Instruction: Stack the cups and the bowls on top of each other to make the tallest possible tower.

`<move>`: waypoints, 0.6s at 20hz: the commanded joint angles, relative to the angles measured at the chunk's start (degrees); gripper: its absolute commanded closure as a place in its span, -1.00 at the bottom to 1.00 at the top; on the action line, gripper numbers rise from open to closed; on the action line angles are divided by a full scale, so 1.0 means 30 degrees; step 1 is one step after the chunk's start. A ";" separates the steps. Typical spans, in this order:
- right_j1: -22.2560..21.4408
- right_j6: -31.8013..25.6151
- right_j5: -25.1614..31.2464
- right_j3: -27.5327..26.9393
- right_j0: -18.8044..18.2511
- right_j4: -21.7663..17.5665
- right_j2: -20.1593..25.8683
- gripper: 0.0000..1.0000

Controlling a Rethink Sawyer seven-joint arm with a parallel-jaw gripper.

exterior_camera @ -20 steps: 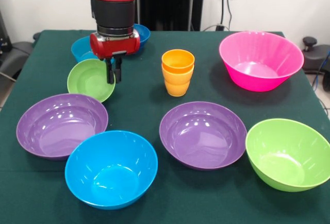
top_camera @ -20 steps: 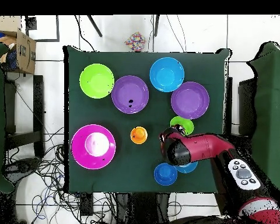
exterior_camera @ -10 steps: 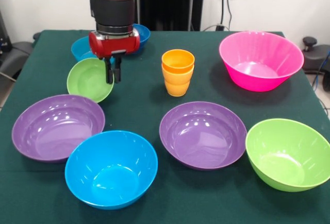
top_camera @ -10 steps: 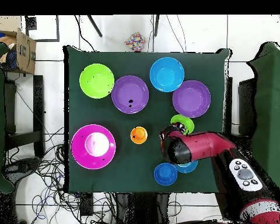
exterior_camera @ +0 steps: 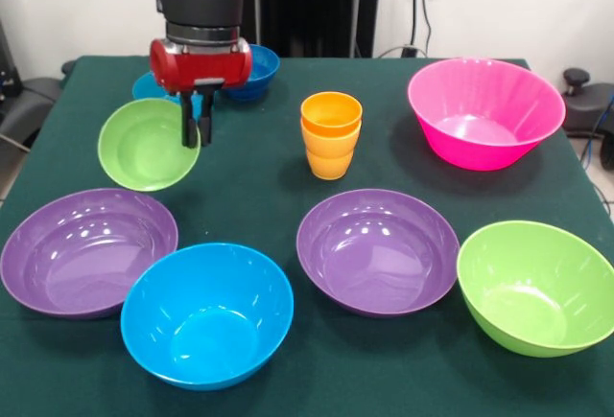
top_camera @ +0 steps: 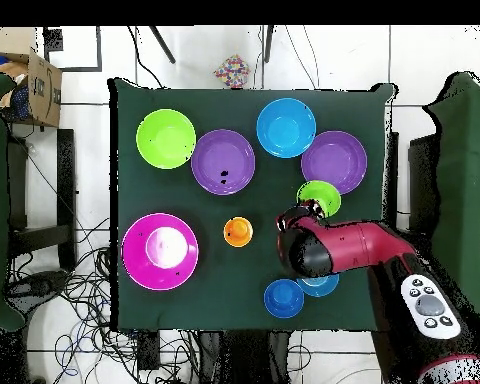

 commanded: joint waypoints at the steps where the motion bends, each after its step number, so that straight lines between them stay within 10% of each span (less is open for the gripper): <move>1: -0.0925 -0.0378 0.2641 0.0735 0.0278 0.0760 0.1515 1.00; 12: -0.2466 -0.0808 0.3970 0.1482 0.0299 0.2335 0.2376 1.00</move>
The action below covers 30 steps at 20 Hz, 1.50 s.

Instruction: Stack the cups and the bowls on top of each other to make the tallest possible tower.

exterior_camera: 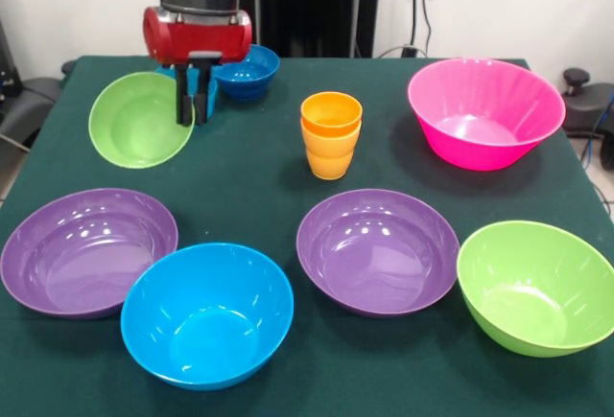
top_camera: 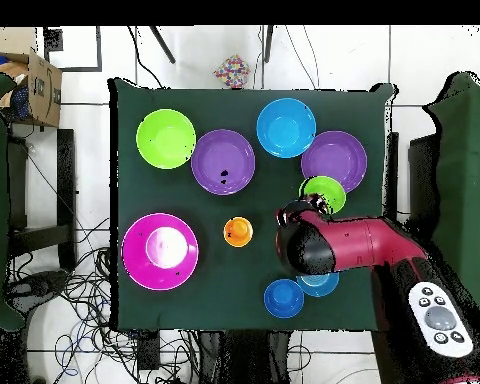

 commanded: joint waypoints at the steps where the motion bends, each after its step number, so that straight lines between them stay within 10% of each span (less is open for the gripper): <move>1: -0.1114 -0.0876 0.2856 0.1347 0.0182 0.1041 0.2053 1.00; 14: -0.4189 -0.0987 0.3540 0.3653 -0.0836 0.3795 0.4327 1.00; 30: -0.5082 0.1088 0.0723 0.6092 -0.1088 0.4152 0.5378 1.00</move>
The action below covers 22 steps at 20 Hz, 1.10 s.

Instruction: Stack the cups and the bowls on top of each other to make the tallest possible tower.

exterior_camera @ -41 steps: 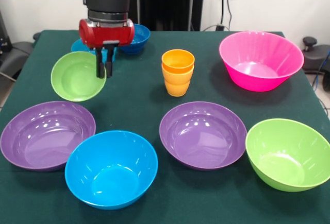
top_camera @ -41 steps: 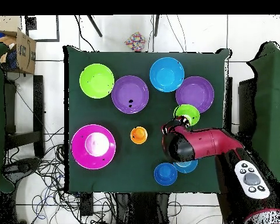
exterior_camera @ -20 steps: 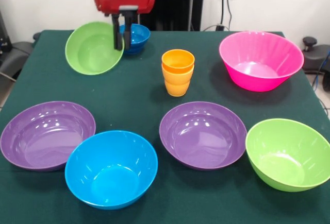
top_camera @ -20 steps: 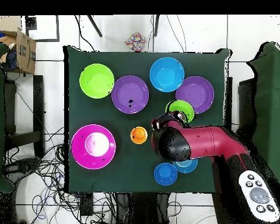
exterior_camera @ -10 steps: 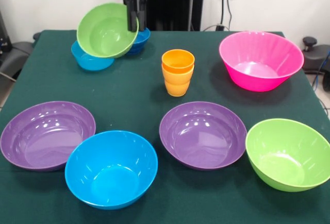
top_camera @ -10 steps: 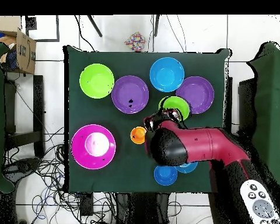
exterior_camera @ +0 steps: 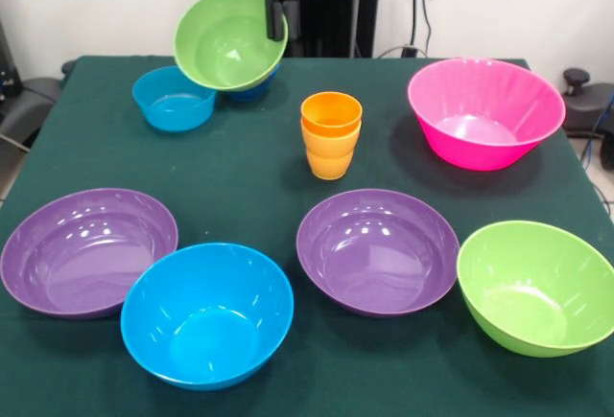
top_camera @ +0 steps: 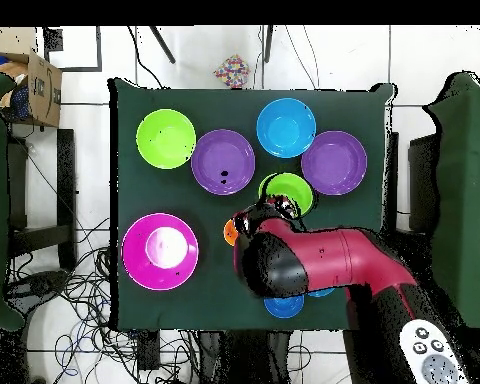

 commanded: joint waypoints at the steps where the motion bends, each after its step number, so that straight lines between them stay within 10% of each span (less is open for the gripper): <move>1: 0.0037 0.1253 -0.0340 0.1843 0.0144 0.0099 0.0904 1.00; 22: -0.0816 0.2941 -0.3746 0.3411 0.0381 0.0688 0.1397 1.00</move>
